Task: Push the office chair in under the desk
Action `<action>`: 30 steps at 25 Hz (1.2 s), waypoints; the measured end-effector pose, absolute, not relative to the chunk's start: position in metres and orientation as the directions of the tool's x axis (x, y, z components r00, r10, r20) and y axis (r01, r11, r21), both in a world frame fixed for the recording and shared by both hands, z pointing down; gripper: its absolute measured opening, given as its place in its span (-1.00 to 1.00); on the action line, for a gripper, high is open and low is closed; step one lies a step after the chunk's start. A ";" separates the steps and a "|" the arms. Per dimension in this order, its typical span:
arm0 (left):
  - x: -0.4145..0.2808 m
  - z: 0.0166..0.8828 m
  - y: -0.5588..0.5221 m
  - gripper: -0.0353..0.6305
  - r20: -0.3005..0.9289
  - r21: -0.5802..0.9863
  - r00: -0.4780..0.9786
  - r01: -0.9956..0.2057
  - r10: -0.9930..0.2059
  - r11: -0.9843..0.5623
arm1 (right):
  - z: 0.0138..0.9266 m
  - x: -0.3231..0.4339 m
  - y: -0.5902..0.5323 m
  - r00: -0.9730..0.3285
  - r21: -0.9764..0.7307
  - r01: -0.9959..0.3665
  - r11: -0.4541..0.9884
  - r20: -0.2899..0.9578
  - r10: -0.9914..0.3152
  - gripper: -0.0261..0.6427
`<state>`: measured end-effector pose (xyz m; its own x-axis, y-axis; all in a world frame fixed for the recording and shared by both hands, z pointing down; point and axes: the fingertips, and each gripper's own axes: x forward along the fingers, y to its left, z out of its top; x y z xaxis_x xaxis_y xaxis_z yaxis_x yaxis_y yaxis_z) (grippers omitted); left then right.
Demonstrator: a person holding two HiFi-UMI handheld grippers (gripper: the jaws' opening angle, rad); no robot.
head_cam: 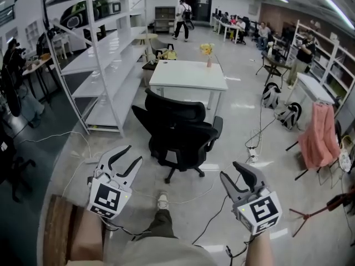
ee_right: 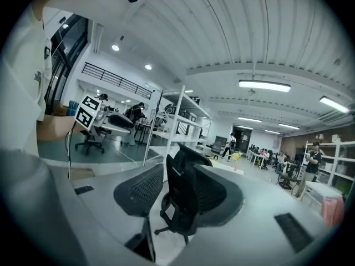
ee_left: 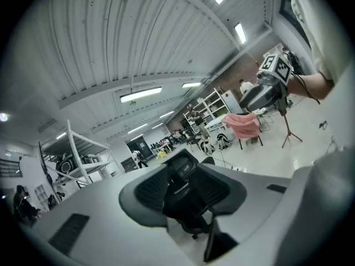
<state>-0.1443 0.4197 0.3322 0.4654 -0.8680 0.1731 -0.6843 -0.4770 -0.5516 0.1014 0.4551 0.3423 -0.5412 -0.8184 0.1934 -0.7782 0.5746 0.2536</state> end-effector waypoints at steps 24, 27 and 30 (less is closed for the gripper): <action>-0.158 0.422 0.152 -0.20 0.515 -0.671 0.436 -0.330 -0.738 -0.664 | 0.433 0.059 0.222 -0.515 0.265 -0.651 0.711 0.534 -0.671 -0.35; -0.166 0.443 0.117 -0.19 0.570 -0.661 0.420 -0.277 -0.707 -0.697 | 0.451 0.056 0.190 -0.495 0.250 -0.643 0.723 0.585 -0.642 -0.32; -0.172 0.471 0.088 -0.19 0.634 -0.637 0.407 -0.206 -0.657 -0.742 | 0.474 0.055 0.161 -0.470 0.228 -0.636 0.737 0.643 -0.605 -0.29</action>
